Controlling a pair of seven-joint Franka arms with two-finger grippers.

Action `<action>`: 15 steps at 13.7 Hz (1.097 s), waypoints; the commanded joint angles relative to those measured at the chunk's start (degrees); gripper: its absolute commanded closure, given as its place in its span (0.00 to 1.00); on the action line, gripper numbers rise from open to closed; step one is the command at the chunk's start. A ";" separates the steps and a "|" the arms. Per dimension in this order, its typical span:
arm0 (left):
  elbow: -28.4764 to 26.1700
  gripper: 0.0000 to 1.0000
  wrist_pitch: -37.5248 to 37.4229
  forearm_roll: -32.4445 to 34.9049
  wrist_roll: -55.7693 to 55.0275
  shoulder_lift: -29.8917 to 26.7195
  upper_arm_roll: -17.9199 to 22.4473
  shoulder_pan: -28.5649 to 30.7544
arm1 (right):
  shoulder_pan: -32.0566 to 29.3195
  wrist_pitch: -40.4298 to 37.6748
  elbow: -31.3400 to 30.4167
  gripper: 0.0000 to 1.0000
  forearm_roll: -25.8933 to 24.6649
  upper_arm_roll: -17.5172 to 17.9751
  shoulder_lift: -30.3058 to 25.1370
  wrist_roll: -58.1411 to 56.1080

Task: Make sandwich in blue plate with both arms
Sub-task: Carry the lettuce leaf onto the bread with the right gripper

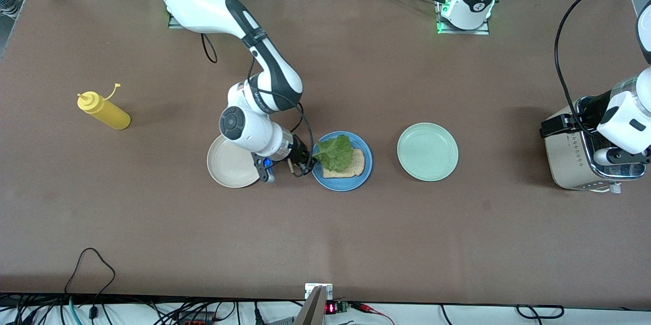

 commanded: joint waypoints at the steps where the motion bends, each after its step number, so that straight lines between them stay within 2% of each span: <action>1: -1.45 0.00 0.46 -1.33 0.63 -1.35 0.56 -0.55 | 2.06 2.86 2.35 1.00 1.08 -0.14 2.88 2.59; 2: -1.45 0.00 0.20 -1.33 0.72 -1.43 0.56 -0.46 | 2.33 3.04 2.35 1.00 1.08 -0.14 3.32 2.67; 3: -1.45 0.00 0.11 -1.42 0.63 -1.52 0.56 -0.55 | 2.42 3.31 2.35 0.88 1.08 -0.06 3.58 2.50; 4: -1.45 0.00 0.11 -1.42 0.63 -1.52 0.48 -0.55 | 2.25 3.31 2.43 0.71 1.08 -0.14 3.67 2.06; 5: -1.45 0.00 0.11 -1.42 0.80 -1.52 0.56 -0.46 | 2.25 3.31 2.52 0.67 1.08 -0.14 3.67 2.06; 6: -1.45 0.00 0.20 -1.42 0.89 -1.43 0.56 -0.46 | 2.16 3.31 2.61 0.58 1.08 -0.14 3.59 2.23; 10: -1.54 0.00 -0.06 -1.33 1.16 -1.43 0.56 -0.46 | 1.54 2.52 3.75 0.56 1.17 -0.23 3.41 2.32; 11: -1.54 0.00 -0.15 -1.33 1.16 -1.52 0.56 -0.46 | 1.46 2.52 3.75 0.49 1.08 -0.23 3.41 2.32; 12: -1.54 0.00 -0.50 -1.33 1.16 -1.52 0.48 -0.55 | 1.46 2.43 3.75 0.32 1.08 -0.23 3.41 2.32; 13: -1.54 0.00 -0.50 -1.33 1.16 -1.52 0.48 -0.55 | 1.46 2.34 3.75 0.00 0.38 -0.49 3.15 2.32; 15: -1.54 0.00 -0.68 -1.33 1.07 -1.52 0.48 -0.55 | 1.54 0.33 3.75 0.00 -0.50 -0.85 2.27 2.06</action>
